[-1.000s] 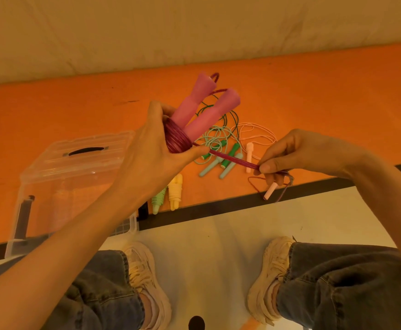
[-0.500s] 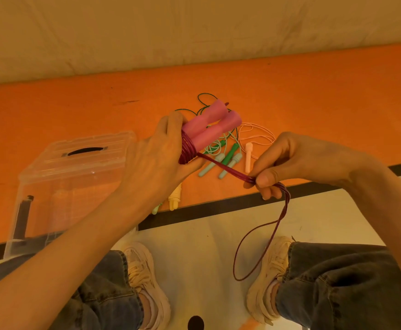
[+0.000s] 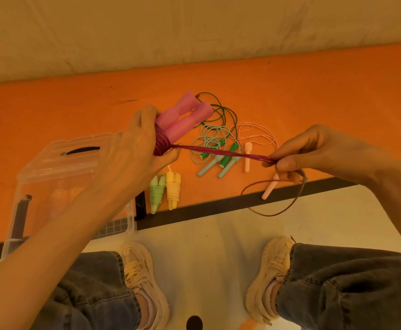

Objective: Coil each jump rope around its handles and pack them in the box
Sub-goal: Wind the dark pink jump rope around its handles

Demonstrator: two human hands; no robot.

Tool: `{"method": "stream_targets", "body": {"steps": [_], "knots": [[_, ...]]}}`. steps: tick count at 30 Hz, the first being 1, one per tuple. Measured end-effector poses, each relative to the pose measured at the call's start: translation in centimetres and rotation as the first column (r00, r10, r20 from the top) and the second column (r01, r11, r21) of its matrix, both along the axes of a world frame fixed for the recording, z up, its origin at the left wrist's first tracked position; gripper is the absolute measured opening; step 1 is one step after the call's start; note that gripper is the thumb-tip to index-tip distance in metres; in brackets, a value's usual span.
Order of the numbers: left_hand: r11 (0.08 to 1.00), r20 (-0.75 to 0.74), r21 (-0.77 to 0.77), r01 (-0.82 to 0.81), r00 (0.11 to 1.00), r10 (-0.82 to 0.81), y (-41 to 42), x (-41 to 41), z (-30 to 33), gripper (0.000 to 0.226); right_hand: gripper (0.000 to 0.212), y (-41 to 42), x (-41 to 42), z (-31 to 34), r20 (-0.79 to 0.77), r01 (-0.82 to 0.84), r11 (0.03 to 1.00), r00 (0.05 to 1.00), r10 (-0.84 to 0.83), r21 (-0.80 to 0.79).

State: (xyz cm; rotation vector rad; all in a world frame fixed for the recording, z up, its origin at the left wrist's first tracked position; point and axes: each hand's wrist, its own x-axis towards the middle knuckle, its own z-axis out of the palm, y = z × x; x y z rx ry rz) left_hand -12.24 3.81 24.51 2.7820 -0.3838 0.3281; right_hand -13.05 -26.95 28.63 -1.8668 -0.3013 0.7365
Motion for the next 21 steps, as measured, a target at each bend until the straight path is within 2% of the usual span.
{"method": "stream_targets", "body": {"steps": [5, 9, 10, 13, 17, 21], "knots": [[0.991, -0.049, 0.109, 0.072, 0.997, -0.067, -0.1, -0.2, -1.3, 0.056, 0.055, -1.5, 0.3, 1.0, 0.163, 0.101, 0.991, 0.983, -0.086, -0.085], [0.968, -0.064, 0.211, 0.138, 0.990, -0.127, -0.1, -0.2, -1.8, 0.056, 0.013, -1.4, 0.1, 1.8, 0.258, 0.230, 0.971, 0.944, -0.205, -0.069], [0.957, -0.077, 0.234, 0.171, 0.985, -0.157, -0.1, -0.3, -2.0, 0.059, 0.011, -1.1, 0.1, 1.9, 0.287, 0.257, 0.964, 0.930, -0.229, -0.062], [0.921, -0.166, 0.282, 0.270, 0.959, -0.230, -0.5, -0.6, -2.1, 0.067, 0.016, -0.2, 0.3, 1.7, 0.345, 0.315, 0.949, 0.894, -0.287, -0.027], [0.872, -0.272, 0.228, 0.434, 0.888, -0.371, -1.0, -1.2, -1.8, 0.061, 0.020, 0.9, 1.2, 1.1, 0.363, 0.405, 0.912, 0.843, -0.397, 0.059], [0.827, -0.364, 0.195, 0.528, 0.821, -0.439, -1.8, -1.9, -1.3, 0.059, 0.026, 2.3, 2.0, 0.6, 0.347, 0.478, 0.872, 0.804, -0.482, 0.106]]}}
